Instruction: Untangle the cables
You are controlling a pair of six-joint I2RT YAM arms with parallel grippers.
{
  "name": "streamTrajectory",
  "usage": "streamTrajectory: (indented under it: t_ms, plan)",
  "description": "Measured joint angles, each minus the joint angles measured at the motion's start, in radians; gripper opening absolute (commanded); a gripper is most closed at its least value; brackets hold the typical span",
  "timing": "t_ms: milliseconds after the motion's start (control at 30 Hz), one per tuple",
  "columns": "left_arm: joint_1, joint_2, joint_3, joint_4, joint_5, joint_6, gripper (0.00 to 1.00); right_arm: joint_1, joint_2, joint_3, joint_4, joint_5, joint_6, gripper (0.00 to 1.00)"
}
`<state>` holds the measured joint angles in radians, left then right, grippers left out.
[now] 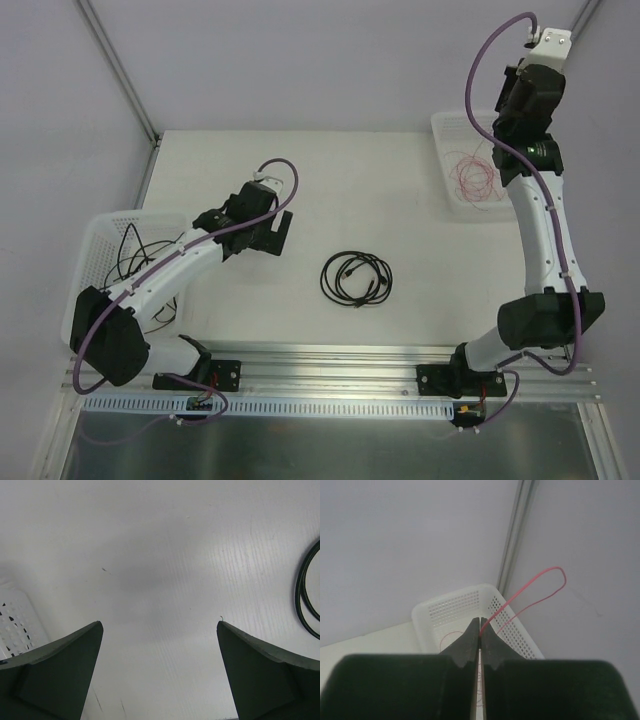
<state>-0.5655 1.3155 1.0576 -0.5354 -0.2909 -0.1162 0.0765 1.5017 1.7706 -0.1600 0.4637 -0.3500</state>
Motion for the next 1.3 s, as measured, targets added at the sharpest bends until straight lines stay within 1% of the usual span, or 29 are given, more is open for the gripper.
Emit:
streamTrajectory:
  t_ms: [100, 200, 333, 500, 567, 633, 667, 700, 767, 800, 867, 900, 1000, 1067, 1200, 1300]
  plan:
    - [0.0, 0.01, -0.001, 0.0, 0.0, 0.002, 0.99, -0.036, 0.079, 0.006, 0.051, 0.0, -0.008, 0.02]
    - [0.0, 0.018, -0.002, 0.0, 0.0, 0.002, 0.99, -0.06, 0.166, 0.05, 0.064, -0.001, -0.011, 0.03]
    - [0.0, 0.029, -0.002, 0.0, 0.0, 0.002, 0.99, -0.074, 0.256, 0.095, 0.073, -0.005, -0.011, 0.07]
    - [0.0, 0.034, -0.002, 0.0, 0.006, 0.002, 0.99, -0.099, 0.371, 0.161, 0.049, -0.024, 0.011, 0.09]
    - [0.0, 0.036, -0.002, 0.0, 0.021, 0.002, 0.99, -0.113, 0.418, 0.164, 0.024, -0.035, 0.027, 0.1]
    - [0.0, 0.04, -0.002, 0.0, 0.029, 0.002, 0.99, -0.122, 0.46, 0.163, -0.004, -0.046, 0.041, 0.15]
    - [0.0, 0.042, -0.002, 0.0, 0.033, 0.002, 0.99, -0.127, 0.482, 0.163, -0.024, -0.056, 0.053, 0.2]
    - [0.0, 0.042, -0.002, 0.0, 0.04, 0.002, 0.99, -0.132, 0.505, 0.163, -0.046, -0.063, 0.066, 0.37]
    - [0.0, 0.044, -0.002, 0.0, 0.048, 0.002, 0.99, -0.141, 0.544, 0.163, -0.092, -0.073, 0.101, 0.51]
    - [0.0, 0.045, -0.002, 0.0, 0.049, 0.002, 0.99, -0.145, 0.559, 0.163, -0.119, -0.075, 0.117, 0.61]
    - [0.0, 0.046, -0.002, 0.0, 0.053, 0.002, 0.99, -0.151, 0.579, 0.162, -0.172, -0.06, 0.15, 0.66]
    - [0.0, 0.047, -0.002, 0.0, 0.056, 0.002, 0.99, -0.156, 0.583, 0.159, -0.198, -0.053, 0.17, 0.69]
    - [0.0, 0.049, -0.002, 0.0, 0.074, 0.002, 0.99, -0.17, 0.564, 0.126, -0.243, -0.055, 0.218, 0.71]
    - [0.0, 0.051, -0.002, 0.0, 0.087, 0.002, 0.99, -0.178, 0.523, 0.082, -0.265, -0.07, 0.246, 0.72]
    - [0.0, 0.051, -0.002, 0.0, 0.119, 0.002, 0.99, -0.166, 0.374, -0.014, -0.314, -0.135, 0.292, 0.73]
    - [0.0, 0.053, -0.002, 0.0, 0.158, 0.001, 0.99, -0.119, 0.225, -0.098, -0.339, -0.185, 0.315, 0.73]
